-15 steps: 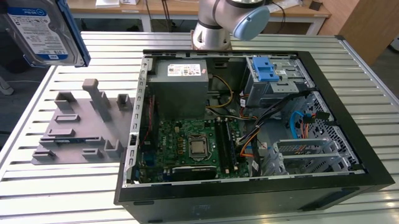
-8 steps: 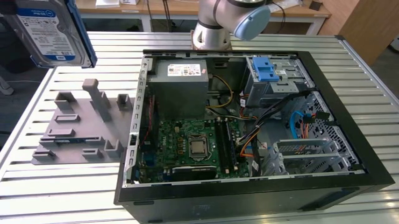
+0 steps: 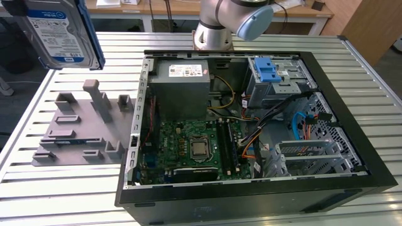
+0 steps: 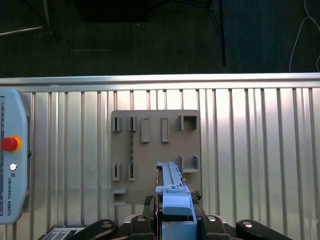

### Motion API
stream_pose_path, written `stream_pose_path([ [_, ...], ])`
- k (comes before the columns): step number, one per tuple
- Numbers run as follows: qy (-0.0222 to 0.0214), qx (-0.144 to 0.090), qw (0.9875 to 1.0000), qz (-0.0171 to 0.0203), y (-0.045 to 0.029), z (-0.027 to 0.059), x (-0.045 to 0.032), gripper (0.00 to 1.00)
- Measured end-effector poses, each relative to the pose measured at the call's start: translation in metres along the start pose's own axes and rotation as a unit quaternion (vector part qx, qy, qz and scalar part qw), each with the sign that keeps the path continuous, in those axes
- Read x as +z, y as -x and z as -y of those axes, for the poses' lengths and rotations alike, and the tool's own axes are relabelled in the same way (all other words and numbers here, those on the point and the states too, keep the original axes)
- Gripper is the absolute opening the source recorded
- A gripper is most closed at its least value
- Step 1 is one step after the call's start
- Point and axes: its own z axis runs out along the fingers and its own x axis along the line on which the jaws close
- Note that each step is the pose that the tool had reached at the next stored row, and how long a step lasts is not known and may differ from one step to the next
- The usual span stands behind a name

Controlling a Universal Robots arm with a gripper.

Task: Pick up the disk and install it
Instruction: 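Pick up the disk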

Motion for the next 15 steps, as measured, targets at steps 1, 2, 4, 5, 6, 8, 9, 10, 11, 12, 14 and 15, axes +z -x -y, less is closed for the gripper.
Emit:
stream_pose_path([
  [1,0.0006,0.0,1.0,0.0,-0.0005,0.0021,-0.0002,0.36],
  [2,0.0012,0.0,1.0,-0.0001,-0.001,0.0042,-0.0003,0.36],
  [4,0.0022,0.0,1.0,-0.0001,-0.0021,0.0079,-0.0005,0.36],
  [5,0.0026,0.0,1.0,-0.0001,-0.0028,0.0098,-0.0006,0.36],
  [6,0.003,0.0,1.0,-0.0001,-0.0034,0.0117,-0.0007,0.36],
  [8,0.0039,0.0,1.0,-0.0001,-0.0048,0.0156,-0.0009,0.36],
  [9,0.0044,0.0,1.0,-0.0002,-0.0054,0.0176,-0.001,0.36],
  [10,0.0048,0.0,1.0,-0.0002,-0.0059,0.0195,-0.0011,0.36],
  [11,0.0052,0.0,1.0,-0.0002,-0.0062,0.0211,-0.0012,0.36],
  [12,0.0056,0.0,1.0,-0.0002,-0.0065,0.0231,-0.0012,0.36],
  [14,0.0068,0.0,1.0,-0.0002,-0.0071,0.0274,-0.0015,0.36],
  [15,0.0075,0.0,1.0,-0.0003,-0.0074,0.0298,-0.0016,0.36],
])
